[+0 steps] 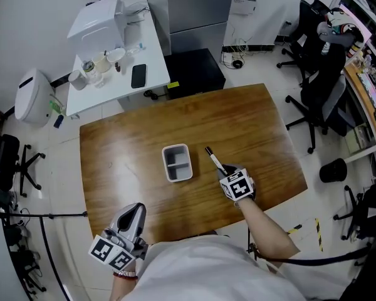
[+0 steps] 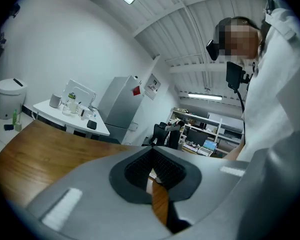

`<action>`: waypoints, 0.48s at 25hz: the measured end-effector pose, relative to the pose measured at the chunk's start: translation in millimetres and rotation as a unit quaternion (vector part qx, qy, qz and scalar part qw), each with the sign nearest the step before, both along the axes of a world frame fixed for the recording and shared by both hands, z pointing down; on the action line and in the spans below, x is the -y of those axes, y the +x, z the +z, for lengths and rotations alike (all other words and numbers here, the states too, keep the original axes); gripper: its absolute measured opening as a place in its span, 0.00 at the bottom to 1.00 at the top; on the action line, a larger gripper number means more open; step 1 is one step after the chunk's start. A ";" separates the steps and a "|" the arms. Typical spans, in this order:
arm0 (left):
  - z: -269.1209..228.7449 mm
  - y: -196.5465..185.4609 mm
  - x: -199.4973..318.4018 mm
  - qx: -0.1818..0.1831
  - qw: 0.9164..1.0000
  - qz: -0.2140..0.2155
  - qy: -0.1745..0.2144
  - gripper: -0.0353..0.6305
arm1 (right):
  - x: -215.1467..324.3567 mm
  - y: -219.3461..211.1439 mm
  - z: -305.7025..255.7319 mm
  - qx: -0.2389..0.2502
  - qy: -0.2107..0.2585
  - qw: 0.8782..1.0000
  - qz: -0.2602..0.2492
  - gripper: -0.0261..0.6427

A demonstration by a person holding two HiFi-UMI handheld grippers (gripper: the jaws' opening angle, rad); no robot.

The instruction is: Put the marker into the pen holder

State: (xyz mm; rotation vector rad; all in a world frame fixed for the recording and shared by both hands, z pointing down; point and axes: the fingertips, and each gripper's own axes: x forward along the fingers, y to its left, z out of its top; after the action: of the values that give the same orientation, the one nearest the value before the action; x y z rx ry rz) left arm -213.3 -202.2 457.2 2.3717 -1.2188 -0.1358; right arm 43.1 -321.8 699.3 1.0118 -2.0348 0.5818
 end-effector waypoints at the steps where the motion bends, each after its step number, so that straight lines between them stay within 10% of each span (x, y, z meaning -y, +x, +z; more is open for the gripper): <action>1: 0.9 0.1 1.1 0.001 1.000 0.002 0.000 0.05 | -0.5 -1.4 0.7 -0.004 0.001 1.000 -0.007 0.14; 12: 8.1 -2.4 14.8 -0.013 1.000 -0.014 -0.013 0.05 | 8.6 -36.5 -100.3 0.067 0.084 0.992 -0.064 0.14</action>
State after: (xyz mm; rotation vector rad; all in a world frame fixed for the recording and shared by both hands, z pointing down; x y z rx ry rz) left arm -215.6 -216.9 465.3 2.3243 -1.2351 -0.1594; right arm 6.6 -330.4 599.0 0.9502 -2.2801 0.4259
